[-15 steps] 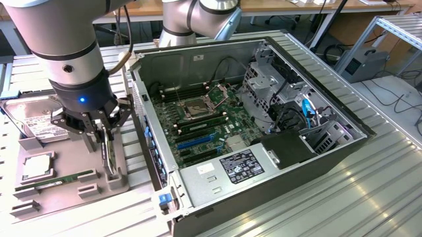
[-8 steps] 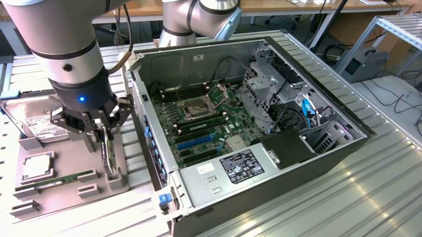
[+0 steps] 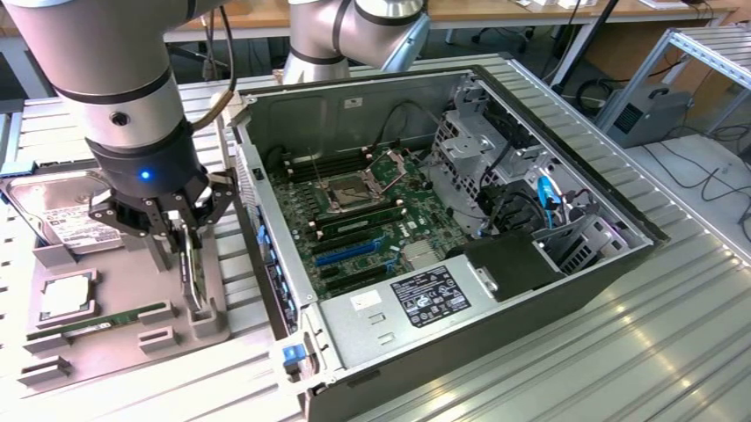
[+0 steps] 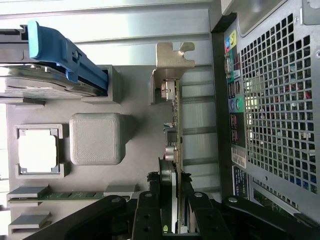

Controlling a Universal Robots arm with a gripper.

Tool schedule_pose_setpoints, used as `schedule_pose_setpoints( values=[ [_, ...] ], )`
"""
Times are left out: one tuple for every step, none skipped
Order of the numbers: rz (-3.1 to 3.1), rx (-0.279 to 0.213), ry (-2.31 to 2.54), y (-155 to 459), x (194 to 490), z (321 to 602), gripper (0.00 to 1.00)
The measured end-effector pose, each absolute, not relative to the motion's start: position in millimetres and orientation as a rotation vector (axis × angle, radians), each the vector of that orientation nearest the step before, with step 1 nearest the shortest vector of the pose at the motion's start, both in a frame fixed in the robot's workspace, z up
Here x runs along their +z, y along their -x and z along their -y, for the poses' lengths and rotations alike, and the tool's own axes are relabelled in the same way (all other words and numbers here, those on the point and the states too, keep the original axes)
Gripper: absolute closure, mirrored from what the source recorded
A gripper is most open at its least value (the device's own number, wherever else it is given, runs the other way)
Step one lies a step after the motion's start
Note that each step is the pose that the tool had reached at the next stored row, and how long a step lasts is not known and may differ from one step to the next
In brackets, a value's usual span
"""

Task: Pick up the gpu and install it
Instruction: 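Pick up the gpu and move the gpu toward the slot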

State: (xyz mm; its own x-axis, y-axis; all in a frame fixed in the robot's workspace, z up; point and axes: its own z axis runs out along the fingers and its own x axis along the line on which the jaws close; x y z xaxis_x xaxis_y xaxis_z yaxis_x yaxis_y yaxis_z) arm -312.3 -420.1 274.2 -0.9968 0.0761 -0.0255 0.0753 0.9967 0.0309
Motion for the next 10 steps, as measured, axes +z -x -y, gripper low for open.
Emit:
schedule_pose_setpoints(
  values=[
    [-3.112,0.047,-0.118,312.3,274.3,420.1,0.73],
    [-3.112,0.047,-0.118,312.3,274.5,420.1,0.73],
    [-3.112,0.047,-0.118,312.4,274.7,420.1,0.73],
    [-3.112,0.047,-0.118,312.3,275.0,420.1,0.73],
    [-3.112,0.047,-0.118,312.3,275.3,420.1,0.73],
    [-3.112,0.047,-0.118,312.4,275.6,420.1,0.73],
    [-3.112,0.047,-0.118,312.3,275.8,420.1,0.73],
    [-3.112,0.047,-0.118,312.4,276.0,420.1,0.73],
    [-3.112,0.047,-0.118,312.4,276.3,420.1,0.73],
    [-3.112,0.047,-0.118,312.3,276.5,420.1,0.73]
  ],
)
